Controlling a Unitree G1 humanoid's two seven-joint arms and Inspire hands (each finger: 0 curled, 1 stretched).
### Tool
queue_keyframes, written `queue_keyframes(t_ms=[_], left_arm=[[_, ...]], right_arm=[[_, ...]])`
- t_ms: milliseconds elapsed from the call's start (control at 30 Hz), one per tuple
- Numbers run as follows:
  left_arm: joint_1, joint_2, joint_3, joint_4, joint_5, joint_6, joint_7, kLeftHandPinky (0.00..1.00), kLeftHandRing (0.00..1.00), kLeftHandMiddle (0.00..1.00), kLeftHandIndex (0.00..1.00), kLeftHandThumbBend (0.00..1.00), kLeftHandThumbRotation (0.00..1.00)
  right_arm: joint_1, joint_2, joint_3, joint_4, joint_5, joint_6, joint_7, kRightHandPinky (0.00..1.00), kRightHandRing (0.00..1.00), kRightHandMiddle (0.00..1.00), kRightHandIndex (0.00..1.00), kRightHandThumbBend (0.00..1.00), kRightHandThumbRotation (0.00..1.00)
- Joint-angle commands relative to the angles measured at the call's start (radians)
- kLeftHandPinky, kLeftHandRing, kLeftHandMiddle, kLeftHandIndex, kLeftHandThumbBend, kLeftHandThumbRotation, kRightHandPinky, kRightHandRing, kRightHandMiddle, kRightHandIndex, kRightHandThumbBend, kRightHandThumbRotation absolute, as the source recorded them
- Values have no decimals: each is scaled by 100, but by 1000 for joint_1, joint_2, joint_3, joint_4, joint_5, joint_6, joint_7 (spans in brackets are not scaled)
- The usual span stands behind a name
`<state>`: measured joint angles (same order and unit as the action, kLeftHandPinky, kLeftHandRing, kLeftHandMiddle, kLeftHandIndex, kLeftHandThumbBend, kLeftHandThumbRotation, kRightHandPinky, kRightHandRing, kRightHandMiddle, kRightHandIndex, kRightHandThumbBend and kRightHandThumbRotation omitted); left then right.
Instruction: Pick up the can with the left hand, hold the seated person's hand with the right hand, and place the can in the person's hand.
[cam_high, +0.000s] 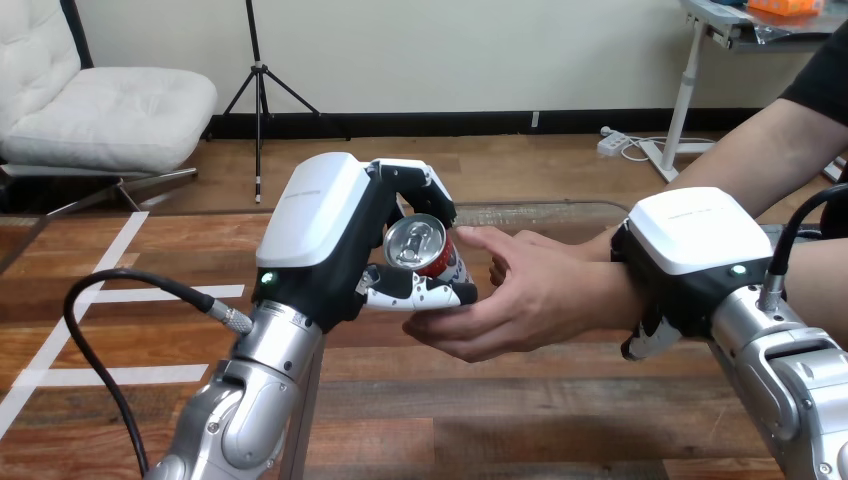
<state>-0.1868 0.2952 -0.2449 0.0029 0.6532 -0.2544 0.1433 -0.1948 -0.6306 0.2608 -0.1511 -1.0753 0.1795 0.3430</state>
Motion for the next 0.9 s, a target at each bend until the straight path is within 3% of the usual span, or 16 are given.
queue_keyframes(t_ms=[0,400,867], left_arm=[[-73,-9,1,-5,-2,-31,15,25,30,38,43,67,0],[-73,-10,-6,-8,-1,-22,5,25,30,38,43,66,0],[-78,-15,-15,-7,1,-27,1,25,31,38,43,66,0]], right_arm=[[-106,26,7,-26,-15,-16,-23,22,30,39,49,83,0],[-121,43,18,-35,-24,-14,-14,24,31,39,47,89,0],[-133,58,25,-39,-33,-16,9,21,27,36,45,90,0]])
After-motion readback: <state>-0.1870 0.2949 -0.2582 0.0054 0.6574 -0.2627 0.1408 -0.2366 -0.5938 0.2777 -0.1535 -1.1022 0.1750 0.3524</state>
